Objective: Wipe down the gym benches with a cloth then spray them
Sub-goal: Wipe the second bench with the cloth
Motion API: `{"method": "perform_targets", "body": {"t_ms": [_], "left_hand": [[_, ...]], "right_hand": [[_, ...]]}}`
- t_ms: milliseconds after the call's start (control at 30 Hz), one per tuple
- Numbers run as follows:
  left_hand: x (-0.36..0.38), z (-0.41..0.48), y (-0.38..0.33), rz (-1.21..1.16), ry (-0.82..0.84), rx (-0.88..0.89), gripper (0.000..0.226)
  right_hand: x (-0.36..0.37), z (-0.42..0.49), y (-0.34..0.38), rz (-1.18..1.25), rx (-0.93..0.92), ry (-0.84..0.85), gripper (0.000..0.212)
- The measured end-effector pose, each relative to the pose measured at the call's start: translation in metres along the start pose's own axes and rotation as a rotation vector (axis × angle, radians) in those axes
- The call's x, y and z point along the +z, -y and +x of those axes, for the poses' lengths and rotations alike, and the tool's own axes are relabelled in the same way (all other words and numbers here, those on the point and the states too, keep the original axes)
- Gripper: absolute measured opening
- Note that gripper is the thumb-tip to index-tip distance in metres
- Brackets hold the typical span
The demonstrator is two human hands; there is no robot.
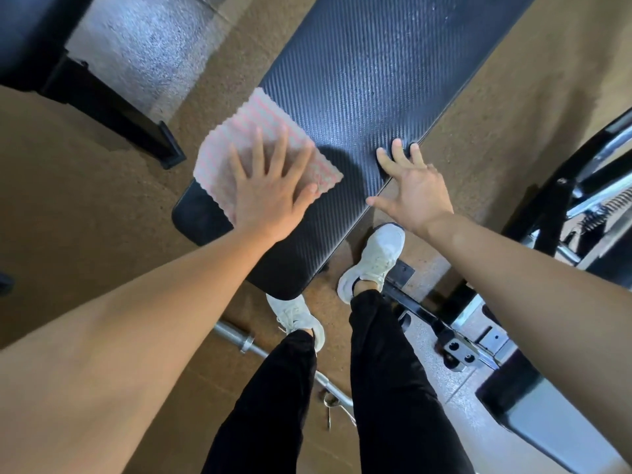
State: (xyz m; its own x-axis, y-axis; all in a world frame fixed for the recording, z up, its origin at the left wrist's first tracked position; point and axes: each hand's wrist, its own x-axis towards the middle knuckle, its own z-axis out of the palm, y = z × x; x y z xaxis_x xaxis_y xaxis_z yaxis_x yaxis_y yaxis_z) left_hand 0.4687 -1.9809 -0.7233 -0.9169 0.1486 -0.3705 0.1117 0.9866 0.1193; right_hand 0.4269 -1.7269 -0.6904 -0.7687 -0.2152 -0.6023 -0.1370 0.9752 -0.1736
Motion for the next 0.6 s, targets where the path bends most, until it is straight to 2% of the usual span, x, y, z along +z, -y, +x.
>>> {"method": "perform_targets", "body": {"t_ms": [100, 233, 333, 433, 600], "left_hand": [[0.008, -0.010, -0.036, 0.006, 0.023, 0.142, 0.070], [0.022, -0.023, -0.069, 0.032, 0.098, 0.327, 0.068], [0.019, -0.011, -0.058, 0.048, 0.109, 0.370, 0.066], [0.002, 0.023, -0.037, 0.064, 0.071, 0.256, 0.066], [-0.032, 0.100, -0.019, -0.045, 0.035, -0.090, 0.060]], "right_hand": [[-0.005, -0.004, -0.013, 0.188, -0.029, -0.018, 0.074], [-0.017, -0.004, -0.028, 0.392, -0.020, -0.180, 0.049], [-0.032, 0.004, -0.038, 0.430, 0.022, -0.291, 0.048], [-0.046, 0.025, -0.051, 0.370, 0.048, -0.288, 0.062], [-0.071, 0.064, -0.078, 0.225, 0.098, -0.314, 0.085]]}}
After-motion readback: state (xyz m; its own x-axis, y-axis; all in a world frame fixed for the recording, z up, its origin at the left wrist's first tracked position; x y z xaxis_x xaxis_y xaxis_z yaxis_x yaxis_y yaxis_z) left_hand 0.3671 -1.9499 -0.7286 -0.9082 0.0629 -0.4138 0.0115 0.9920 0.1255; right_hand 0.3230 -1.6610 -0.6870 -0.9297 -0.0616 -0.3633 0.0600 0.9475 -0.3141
